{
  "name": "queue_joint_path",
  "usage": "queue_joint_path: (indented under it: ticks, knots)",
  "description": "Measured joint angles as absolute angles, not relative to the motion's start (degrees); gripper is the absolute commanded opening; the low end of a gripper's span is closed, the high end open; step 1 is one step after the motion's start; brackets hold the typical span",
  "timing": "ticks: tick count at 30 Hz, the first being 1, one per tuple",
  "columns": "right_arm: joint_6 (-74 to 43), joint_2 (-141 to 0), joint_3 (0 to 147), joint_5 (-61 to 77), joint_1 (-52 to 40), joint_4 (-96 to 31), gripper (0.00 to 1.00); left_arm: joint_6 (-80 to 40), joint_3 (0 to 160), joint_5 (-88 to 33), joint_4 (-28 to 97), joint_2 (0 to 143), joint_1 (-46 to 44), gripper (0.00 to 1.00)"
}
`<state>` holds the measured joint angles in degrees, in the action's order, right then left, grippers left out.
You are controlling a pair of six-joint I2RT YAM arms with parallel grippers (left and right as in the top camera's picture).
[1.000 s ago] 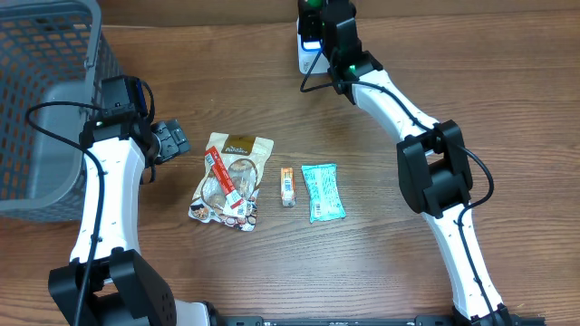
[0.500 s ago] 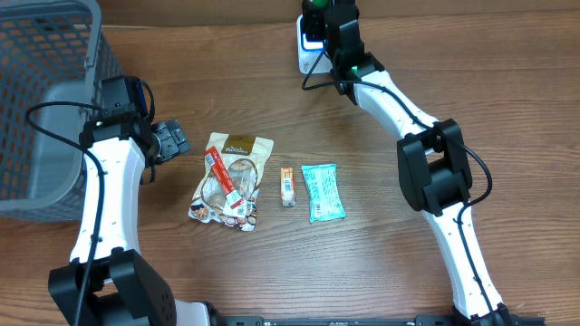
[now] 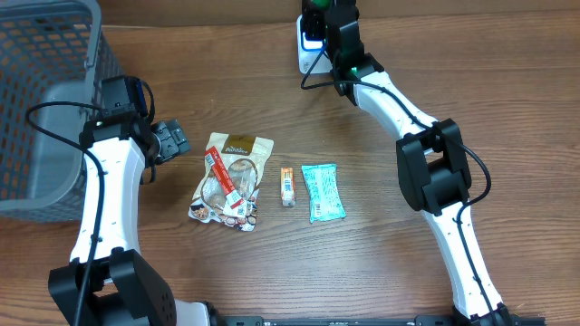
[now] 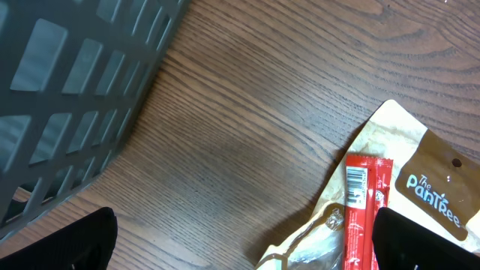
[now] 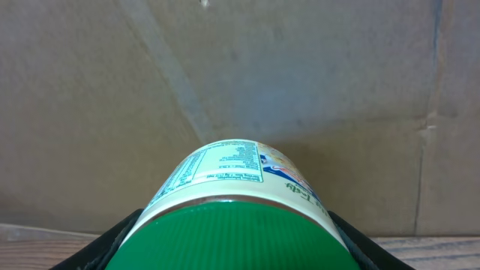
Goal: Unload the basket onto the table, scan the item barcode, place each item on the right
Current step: 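Hold the green jar label in front of the scanner, then carry the green jar right and set it down on the table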
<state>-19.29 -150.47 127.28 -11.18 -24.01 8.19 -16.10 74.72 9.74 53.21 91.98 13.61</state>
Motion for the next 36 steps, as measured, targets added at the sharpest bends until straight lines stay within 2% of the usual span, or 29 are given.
queue_joint_path:
  ticks: [5, 10, 22, 30, 36]
  knots:
    - [-19.31, -148.68, 127.26, -11.18, -23.97, 1.98, 0.04, -16.1, 74.72, 9.74, 53.21, 91.98, 13.61, 1.0]
    - [-19.35, -140.86, 127.26, -11.14, -23.94, -7.14, 0.04, -16.1, 74.72, 9.72, 53.23, 91.98, 13.61, 1.0]
    - [-19.75, -105.49, 128.57, -11.33, -21.3, -50.15, 0.04, -16.1, 74.72, 9.74, 53.23, 91.98, 13.61, 1.0]
    - [-20.97, -102.21, 127.57, -11.35, -11.51, -78.85, 0.04, -16.1, 74.72, 9.74, 53.21, 91.98, 13.61, 1.0]
    - [-22.22, -102.94, 116.36, -11.38, -1.85, -83.96, 0.04, -16.1, 74.72, 9.72, 53.23, 91.98, 13.61, 1.0]
